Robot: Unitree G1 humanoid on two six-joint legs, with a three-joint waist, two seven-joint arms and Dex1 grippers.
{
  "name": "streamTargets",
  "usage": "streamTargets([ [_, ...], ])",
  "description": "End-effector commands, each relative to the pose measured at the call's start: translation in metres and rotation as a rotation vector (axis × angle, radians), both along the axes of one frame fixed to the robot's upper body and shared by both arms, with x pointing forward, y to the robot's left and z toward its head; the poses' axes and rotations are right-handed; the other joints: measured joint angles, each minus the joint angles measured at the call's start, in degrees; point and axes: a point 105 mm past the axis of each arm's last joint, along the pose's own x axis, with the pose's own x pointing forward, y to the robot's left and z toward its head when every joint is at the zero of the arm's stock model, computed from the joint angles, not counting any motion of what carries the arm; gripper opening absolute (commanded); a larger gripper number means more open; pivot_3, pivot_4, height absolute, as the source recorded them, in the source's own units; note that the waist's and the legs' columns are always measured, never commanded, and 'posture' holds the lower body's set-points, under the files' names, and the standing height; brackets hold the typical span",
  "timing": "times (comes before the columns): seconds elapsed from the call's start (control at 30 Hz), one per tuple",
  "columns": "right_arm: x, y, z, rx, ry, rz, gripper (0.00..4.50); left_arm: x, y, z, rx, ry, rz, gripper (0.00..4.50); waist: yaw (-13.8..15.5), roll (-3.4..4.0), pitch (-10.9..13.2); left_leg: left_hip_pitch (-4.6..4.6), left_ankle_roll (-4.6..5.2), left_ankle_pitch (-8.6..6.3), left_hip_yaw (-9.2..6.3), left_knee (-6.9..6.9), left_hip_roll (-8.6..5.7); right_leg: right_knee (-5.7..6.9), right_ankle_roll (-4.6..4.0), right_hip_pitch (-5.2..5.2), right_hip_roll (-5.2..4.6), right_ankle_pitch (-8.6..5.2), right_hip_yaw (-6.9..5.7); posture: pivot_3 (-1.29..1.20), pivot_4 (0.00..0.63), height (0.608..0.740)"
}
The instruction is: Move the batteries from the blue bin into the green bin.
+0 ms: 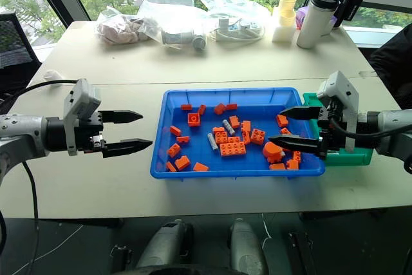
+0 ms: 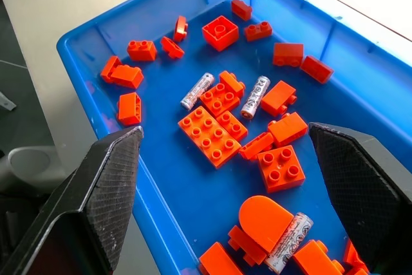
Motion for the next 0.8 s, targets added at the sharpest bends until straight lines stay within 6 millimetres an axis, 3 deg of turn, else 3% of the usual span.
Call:
streamTargets([
  [0.03, 0.0045, 0.0002, 0.0058, -0.005, -0.046, 0.000, 4.26, 0.0052, 0.0059, 0.0061, 0.031, -0.077, 0.040, 4.50, 0.0, 0.00, 0.0, 0.00, 0.00, 0.00, 0.00, 0.00, 0.00, 0.00, 0.00, 0.00, 0.00, 0.00, 0.00, 0.00, 0.150, 0.740],
  [0.17, 0.0072, 0.0010, 0.0063, -0.006, -0.052, 0.001, 4.26, 0.0067, 0.0040, 0.0123, -0.007, -0.086, 0.040, 4.50, 0.0, 0.00, 0.0, 0.00, 0.00, 0.00, 0.01, 0.00, 0.00, 0.00, 0.00, 0.00, 0.00, 0.00, 0.00, 0.00, 0.150, 0.740],
  [0.8, 0.0133, 0.0025, 0.0085, 0.010, -0.076, -0.054, 4.26, 0.0042, 0.0026, 0.0053, -0.014, -0.056, 0.028, 4.50, 0.0, 0.00, 0.0, 0.00, 0.00, 0.00, 0.01, 0.00, -0.01, 0.00, 0.00, 0.00, -0.01, 0.00, 0.00, 0.00, 0.150, 0.740],
])
